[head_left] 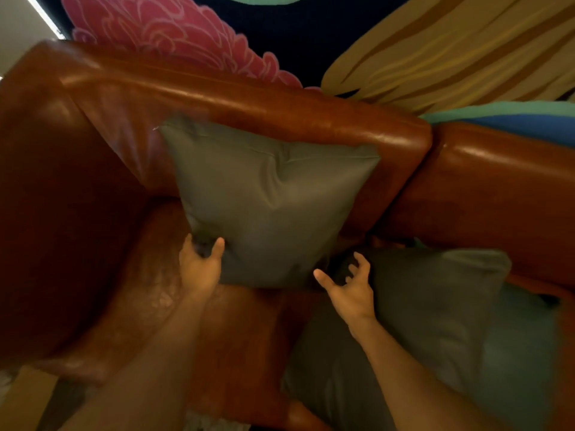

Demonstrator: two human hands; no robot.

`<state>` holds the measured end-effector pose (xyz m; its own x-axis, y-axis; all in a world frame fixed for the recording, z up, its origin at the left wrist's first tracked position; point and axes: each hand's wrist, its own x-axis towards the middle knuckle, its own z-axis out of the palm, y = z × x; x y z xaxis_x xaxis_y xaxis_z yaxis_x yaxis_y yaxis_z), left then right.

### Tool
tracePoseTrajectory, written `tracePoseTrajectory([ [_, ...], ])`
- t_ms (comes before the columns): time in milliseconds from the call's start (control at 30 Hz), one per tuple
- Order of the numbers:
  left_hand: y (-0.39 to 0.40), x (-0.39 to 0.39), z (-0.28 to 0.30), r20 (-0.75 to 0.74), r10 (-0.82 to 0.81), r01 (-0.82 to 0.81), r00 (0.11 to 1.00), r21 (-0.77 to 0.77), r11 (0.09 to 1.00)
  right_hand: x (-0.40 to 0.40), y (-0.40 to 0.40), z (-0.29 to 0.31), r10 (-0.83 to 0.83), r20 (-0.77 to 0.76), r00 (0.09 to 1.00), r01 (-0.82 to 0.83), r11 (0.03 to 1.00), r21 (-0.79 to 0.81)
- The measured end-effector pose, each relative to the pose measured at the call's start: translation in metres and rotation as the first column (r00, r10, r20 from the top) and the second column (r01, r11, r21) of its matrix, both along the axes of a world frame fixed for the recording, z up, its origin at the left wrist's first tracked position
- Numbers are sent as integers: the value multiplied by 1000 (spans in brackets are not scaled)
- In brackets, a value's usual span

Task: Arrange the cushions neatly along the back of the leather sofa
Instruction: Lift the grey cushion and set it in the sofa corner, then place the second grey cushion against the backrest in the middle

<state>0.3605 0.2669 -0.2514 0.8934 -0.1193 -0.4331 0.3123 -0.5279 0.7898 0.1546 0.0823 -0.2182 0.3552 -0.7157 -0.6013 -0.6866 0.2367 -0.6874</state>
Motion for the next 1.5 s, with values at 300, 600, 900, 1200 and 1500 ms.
tracePoseTrajectory([
  [300, -59, -149, 4, -400, -106, 81, 910, -80, 994, -90, -18, 74, -72, 31, 997, 69, 995, 65],
  [600, -90, -204, -40, -532, -265, 224, 804, -142, 964, -192, -39, 86, -213, -184, 960, 170, 960, -224],
  [900, -100, -222, -88, -551, -356, 260, 755, -248, 933, -217, -49, 27, -317, -81, 945, 323, 944, 74],
  [1200, -141, -286, -87, -533, -331, 194, 778, -297, 935, -271, -92, 33, -323, -83, 943, 326, 945, 30],
  [1500, -228, -416, -89, -657, -435, 243, 615, -368, 898, -388, -191, 52, -274, -156, 949, 268, 962, -56],
])
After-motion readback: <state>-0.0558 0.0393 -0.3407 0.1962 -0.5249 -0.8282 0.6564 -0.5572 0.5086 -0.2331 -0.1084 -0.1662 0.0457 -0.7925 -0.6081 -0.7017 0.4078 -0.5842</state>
